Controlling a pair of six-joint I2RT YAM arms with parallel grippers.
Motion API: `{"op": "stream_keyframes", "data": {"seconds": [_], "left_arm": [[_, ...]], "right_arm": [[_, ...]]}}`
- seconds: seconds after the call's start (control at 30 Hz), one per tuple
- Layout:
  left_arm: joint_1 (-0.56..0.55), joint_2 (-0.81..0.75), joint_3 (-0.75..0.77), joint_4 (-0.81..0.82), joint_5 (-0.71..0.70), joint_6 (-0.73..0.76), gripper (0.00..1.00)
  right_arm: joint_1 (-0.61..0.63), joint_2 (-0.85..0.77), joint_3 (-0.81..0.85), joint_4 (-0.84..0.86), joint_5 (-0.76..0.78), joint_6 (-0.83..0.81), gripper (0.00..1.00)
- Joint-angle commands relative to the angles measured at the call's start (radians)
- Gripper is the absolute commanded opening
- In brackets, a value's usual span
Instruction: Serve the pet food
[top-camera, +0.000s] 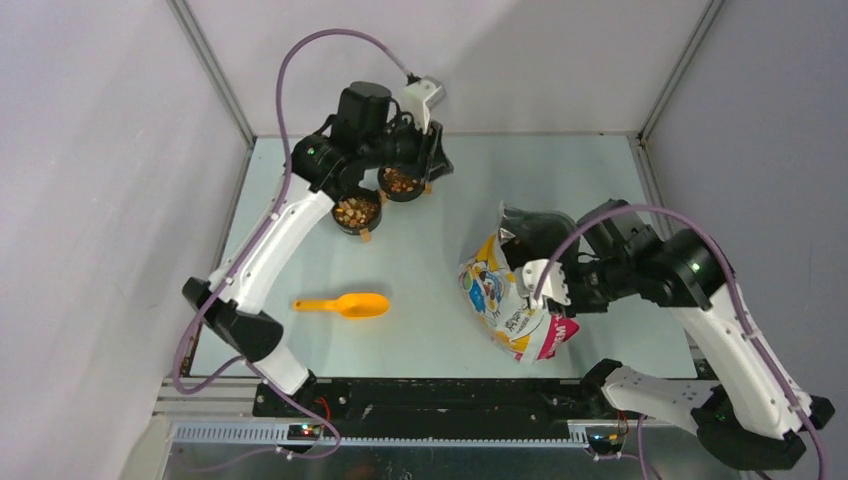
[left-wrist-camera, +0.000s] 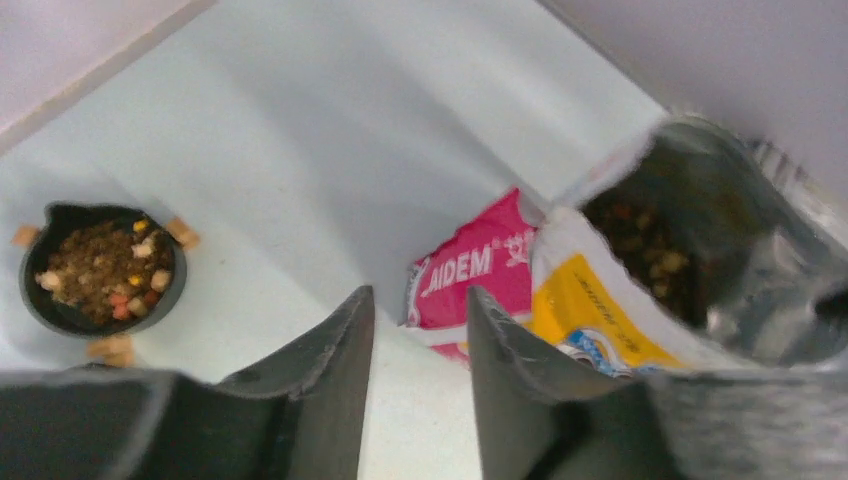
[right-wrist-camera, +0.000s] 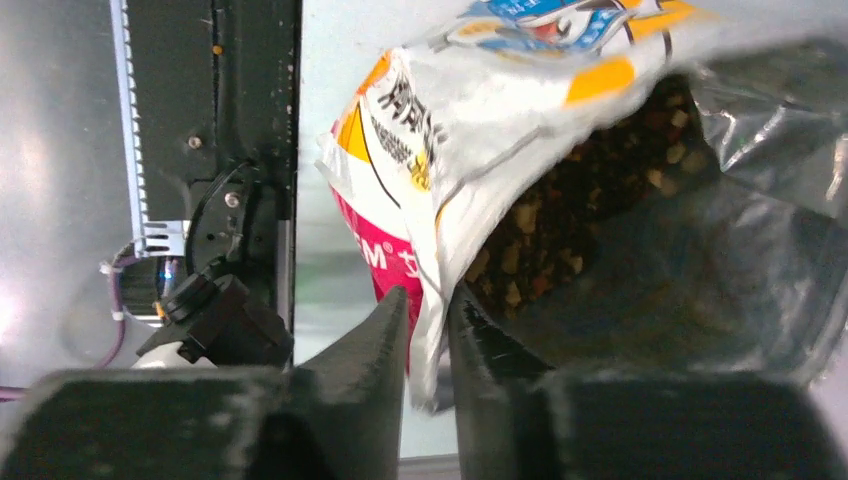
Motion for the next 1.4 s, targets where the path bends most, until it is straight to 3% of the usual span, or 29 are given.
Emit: {"op": "stream_keyframes", "data": {"seconds": [0.0, 0.03, 0.07, 0.17, 0.27, 0.43, 0.57, 0.67, 0.77, 0.93, 1.13, 1.27, 1.33, 1.37], "left_arm": [[0.006, -0.107, -0.123, 0.011, 0.267, 0.29, 0.54], [0.006, -0.146, -0.195, 0.044, 0.295, 0.338, 0.63], [0.006, -0.164, -0.232, 0.066, 0.305, 0.407, 0.67], [0.007, -0.208, -0.355, 0.199, 0.348, 0.431, 0.78], [0.004, -0.128, -0.276, 0.249, 0.366, 0.255, 0.8], [-0.046, -0.024, -0.161, 0.351, 0.296, 0.068, 0.79], [-0.124, 0.073, -0.029, 0.334, 0.301, 0.204, 0.75], [-0.177, 0.186, 0.122, 0.218, 0.362, 0.277, 0.71], [-0.225, 0.244, 0.17, 0.127, 0.361, 0.395, 0.67], [-0.296, 0.363, 0.306, -0.077, 0.2, 0.515, 0.64], [-0.301, 0.4, 0.296, -0.024, 0.053, 0.482, 0.64], [-0.3, 0.421, 0.324, -0.044, 0.034, 0.476, 0.45], [-0.3, 0.404, 0.322, -0.055, 0.034, 0.493, 0.29], [-0.299, 0.399, 0.32, -0.067, 0.032, 0.5, 0.13]], "right_arm": [[0.003, -0.066, -0.008, 0.029, -0.006, -0.001, 0.36], [0.003, -0.076, -0.002, 0.051, -0.027, 0.014, 0.39], [0.001, -0.083, 0.003, 0.069, -0.039, 0.047, 0.44], [-0.042, -0.084, 0.053, 0.135, -0.098, 0.186, 0.54], [-0.114, -0.073, 0.107, 0.254, -0.122, 0.324, 0.65], [-0.262, -0.082, 0.11, 0.455, 0.037, 0.637, 0.77], [-0.414, -0.054, 0.114, 0.442, 0.068, 0.778, 0.79], [-0.527, -0.049, 0.103, 0.419, -0.023, 0.818, 0.79], [-0.593, -0.087, 0.067, 0.415, -0.096, 0.839, 0.79], [-0.64, -0.129, 0.003, 0.385, -0.162, 0.901, 0.79], [-0.658, -0.156, -0.074, 0.387, -0.191, 0.912, 0.78], [-0.664, -0.149, -0.089, 0.379, -0.213, 0.92, 0.78], [-0.666, -0.147, -0.093, 0.373, -0.221, 0.914, 0.77], [-0.667, -0.147, -0.094, 0.372, -0.22, 0.908, 0.77]]}}
